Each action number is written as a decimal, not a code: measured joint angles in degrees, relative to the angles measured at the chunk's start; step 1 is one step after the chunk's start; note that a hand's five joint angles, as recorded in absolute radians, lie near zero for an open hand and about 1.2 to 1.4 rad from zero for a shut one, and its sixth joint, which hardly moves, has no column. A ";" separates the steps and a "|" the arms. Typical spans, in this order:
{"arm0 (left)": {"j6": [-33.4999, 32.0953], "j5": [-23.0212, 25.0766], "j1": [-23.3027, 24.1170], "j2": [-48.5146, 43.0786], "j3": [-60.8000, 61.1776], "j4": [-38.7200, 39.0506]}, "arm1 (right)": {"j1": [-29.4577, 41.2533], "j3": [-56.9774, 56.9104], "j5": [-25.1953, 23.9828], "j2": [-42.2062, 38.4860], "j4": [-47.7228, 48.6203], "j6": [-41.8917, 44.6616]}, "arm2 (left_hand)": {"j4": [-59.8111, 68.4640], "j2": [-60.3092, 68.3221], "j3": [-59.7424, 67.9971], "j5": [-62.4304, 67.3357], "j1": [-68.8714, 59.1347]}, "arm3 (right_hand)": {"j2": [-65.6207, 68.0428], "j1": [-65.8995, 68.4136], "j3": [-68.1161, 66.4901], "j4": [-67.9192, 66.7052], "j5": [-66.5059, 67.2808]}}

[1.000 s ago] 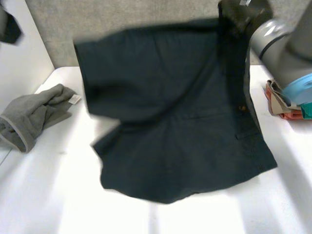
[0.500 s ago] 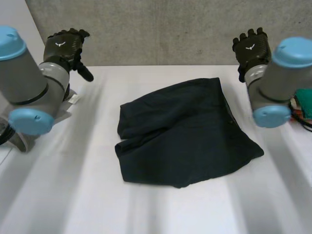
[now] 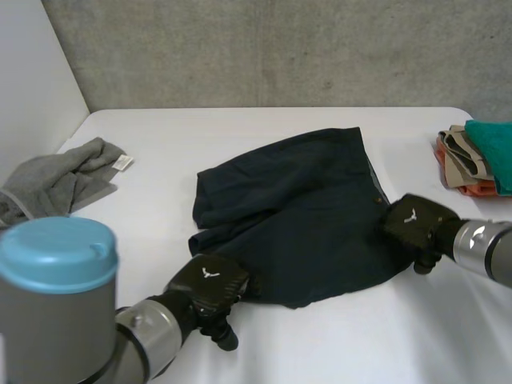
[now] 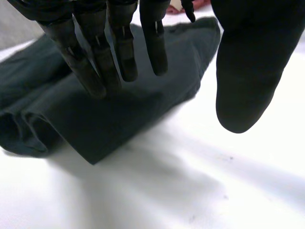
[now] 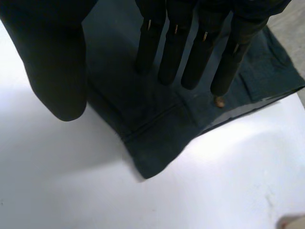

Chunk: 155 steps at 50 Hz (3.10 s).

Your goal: Fold the laundry.

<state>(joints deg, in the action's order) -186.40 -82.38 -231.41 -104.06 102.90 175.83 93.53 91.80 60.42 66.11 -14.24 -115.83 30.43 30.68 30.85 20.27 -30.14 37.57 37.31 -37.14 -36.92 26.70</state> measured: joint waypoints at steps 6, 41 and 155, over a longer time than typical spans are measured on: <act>-0.17 -2.18 0.27 -7.44 -3.92 2.20 | -2.40 5.38 -3.48 -3.08 9.78 1.10 | -1.78 -1.58 -1.38 -1.84 1.00 | -0.44 -0.62 1.57 1.30 -2.15; -21.30 -8.83 -1.59 -29.72 -26.97 16.90 | -0.89 8.00 -3.58 -7.10 29.71 -8.77 | 10.08 9.88 9.70 10.06 -10.63 | 29.34 24.34 -30.22 -30.90 30.44; -13.32 -5.12 -15.28 -6.05 -1.88 16.08 | 18.70 -7.30 21.41 -14.88 25.59 -26.74 | 1.96 1.96 1.75 2.01 -2.72 | 29.58 25.93 -30.84 -31.71 32.21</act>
<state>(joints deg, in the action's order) -199.72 -87.51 -246.70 -110.11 101.02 191.91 112.23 84.50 81.83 51.22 11.35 -142.57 32.39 32.65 32.60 22.29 -32.86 67.16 63.24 -67.98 -68.63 58.91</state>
